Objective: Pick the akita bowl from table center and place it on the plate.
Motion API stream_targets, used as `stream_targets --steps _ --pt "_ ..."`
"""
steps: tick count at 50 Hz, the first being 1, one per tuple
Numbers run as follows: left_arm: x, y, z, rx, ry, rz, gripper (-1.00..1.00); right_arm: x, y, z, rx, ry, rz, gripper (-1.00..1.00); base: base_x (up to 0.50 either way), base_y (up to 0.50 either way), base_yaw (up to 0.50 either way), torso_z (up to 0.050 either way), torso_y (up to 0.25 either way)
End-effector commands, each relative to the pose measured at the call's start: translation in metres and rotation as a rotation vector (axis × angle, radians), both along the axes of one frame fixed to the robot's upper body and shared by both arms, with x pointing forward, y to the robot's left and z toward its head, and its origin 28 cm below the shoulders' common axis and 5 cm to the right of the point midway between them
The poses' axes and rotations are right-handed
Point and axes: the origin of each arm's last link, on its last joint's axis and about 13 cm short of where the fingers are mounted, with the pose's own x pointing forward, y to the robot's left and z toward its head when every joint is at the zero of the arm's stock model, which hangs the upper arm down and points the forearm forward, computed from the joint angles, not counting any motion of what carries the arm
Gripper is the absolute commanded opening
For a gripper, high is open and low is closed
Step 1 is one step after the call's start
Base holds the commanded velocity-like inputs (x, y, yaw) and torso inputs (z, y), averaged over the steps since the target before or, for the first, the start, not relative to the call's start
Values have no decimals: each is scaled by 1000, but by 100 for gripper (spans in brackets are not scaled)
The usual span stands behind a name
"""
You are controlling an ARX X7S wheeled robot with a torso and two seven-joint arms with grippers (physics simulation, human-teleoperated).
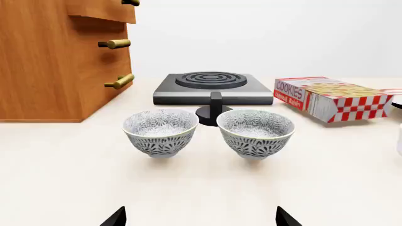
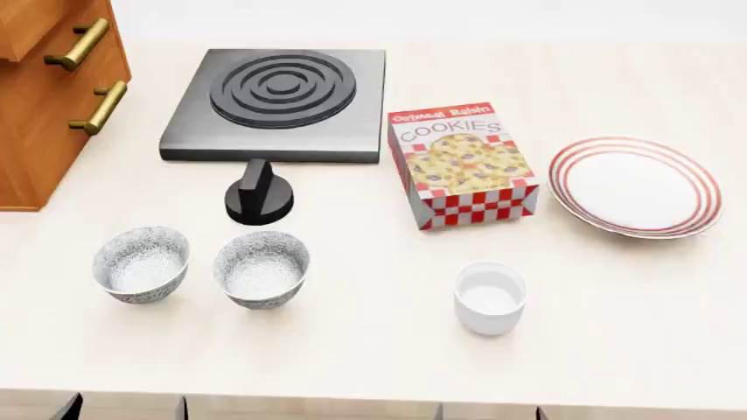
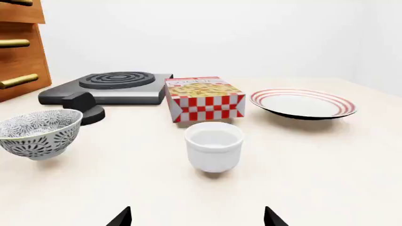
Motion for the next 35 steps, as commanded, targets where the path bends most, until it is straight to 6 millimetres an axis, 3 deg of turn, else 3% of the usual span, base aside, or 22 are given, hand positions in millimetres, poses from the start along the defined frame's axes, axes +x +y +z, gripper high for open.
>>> stream_targets --steps 1,2,16,19,35 --pt "-44 -26 -77 55 161 -126 100 13 -8 -87 15 143 -36 100 0 0 0 0 0" --pt "1 0 -2 36 33 3 100 0 0 0 3 -2 -3 100 0 0 0 0 0" --pt "4 2 -17 91 13 18 100 0 1 -1 3 -3 -3 100 0 0 0 0 0" --pt "3 1 -7 76 20 25 100 0 1 -3 2 -3 -2 100 0 0 0 0 0" --pt "2 2 -5 90 41 50 100 1 1 -3 7 -3 -4 100 0 0 0 0 0"
